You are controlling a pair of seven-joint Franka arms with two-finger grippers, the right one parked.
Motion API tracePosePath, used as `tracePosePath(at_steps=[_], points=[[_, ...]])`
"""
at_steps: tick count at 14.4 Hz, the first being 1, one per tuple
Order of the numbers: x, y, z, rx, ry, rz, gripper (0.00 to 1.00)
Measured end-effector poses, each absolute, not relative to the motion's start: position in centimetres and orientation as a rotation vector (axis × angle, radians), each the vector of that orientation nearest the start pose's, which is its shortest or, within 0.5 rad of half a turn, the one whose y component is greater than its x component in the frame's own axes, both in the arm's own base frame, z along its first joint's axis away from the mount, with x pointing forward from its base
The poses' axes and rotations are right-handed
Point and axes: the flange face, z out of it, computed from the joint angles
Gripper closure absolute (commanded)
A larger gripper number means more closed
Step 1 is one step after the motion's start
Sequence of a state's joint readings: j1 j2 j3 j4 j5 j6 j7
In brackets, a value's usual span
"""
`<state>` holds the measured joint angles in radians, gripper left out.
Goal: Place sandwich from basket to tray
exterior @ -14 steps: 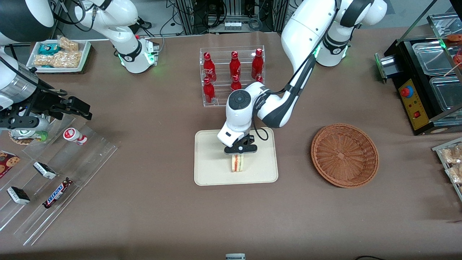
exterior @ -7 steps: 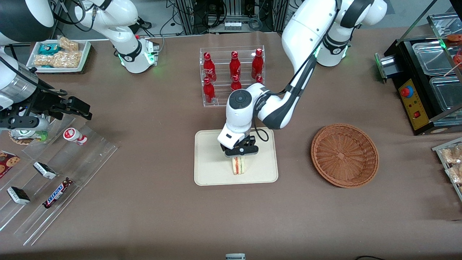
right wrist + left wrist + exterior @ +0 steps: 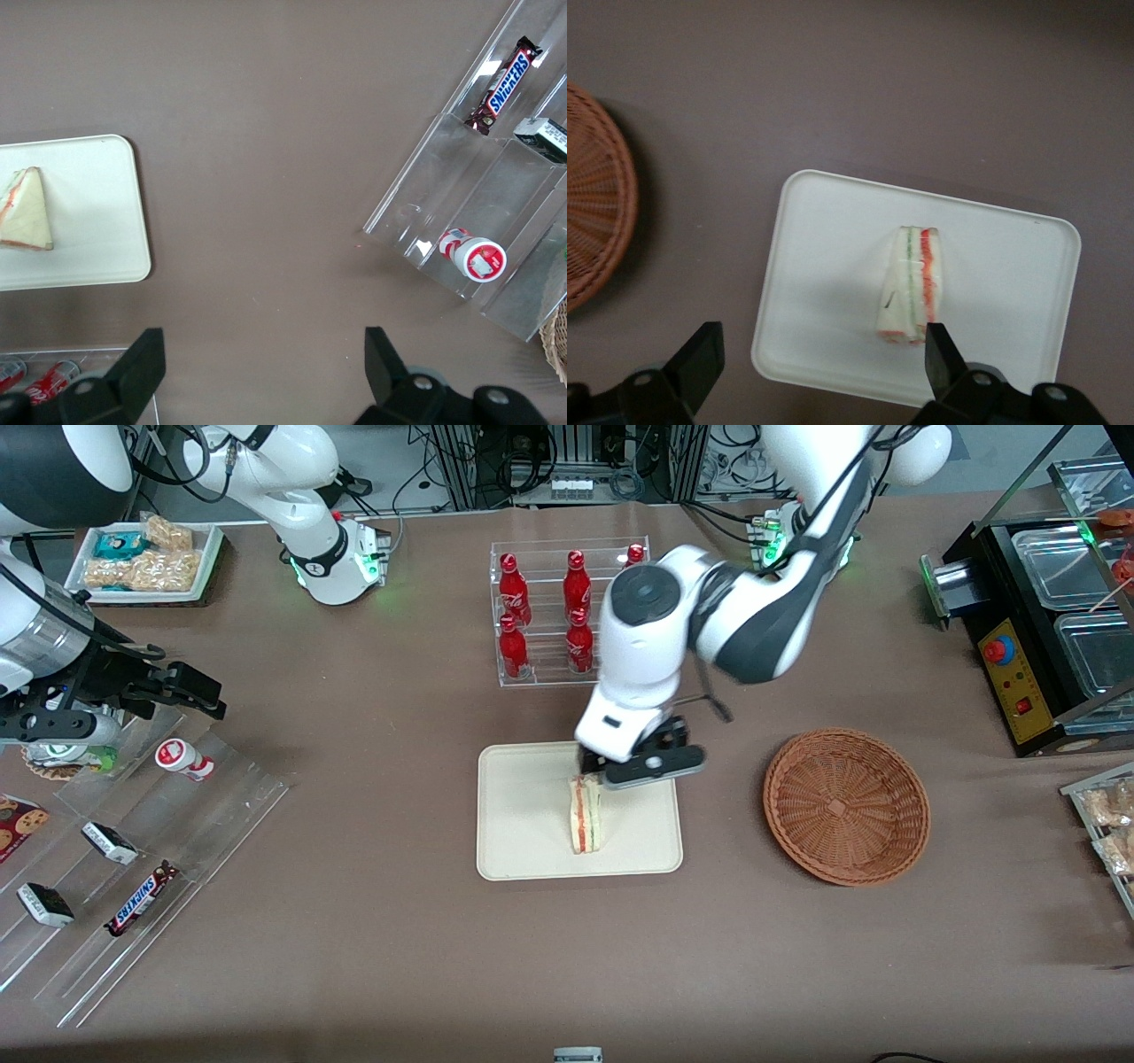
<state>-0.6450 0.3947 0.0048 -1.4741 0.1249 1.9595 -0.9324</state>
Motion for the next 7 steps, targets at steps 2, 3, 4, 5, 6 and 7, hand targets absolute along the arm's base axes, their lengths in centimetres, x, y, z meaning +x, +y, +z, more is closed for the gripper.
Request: tracePosePath(at_steps=[2,3,4,5,6,7], points=[[56.8,-36.2,47.3,-3.051,-0.468,-0.188,0.0],[57.7,-34.1,47.2,-3.034,-0.514,-0.172,0.0],[58.5,-31.8,46.9,-3.019,-0.556,-0.157,0.0],[59.3,-29.5,46.6,-3.007,-0.572,-0.141,0.0],[59.9,-26.8,46.4,-3.002,-0.556,-0.117,0.0],[60.2,-24.1,46.4,-3.005,-0.526,-0.082,0.0]])
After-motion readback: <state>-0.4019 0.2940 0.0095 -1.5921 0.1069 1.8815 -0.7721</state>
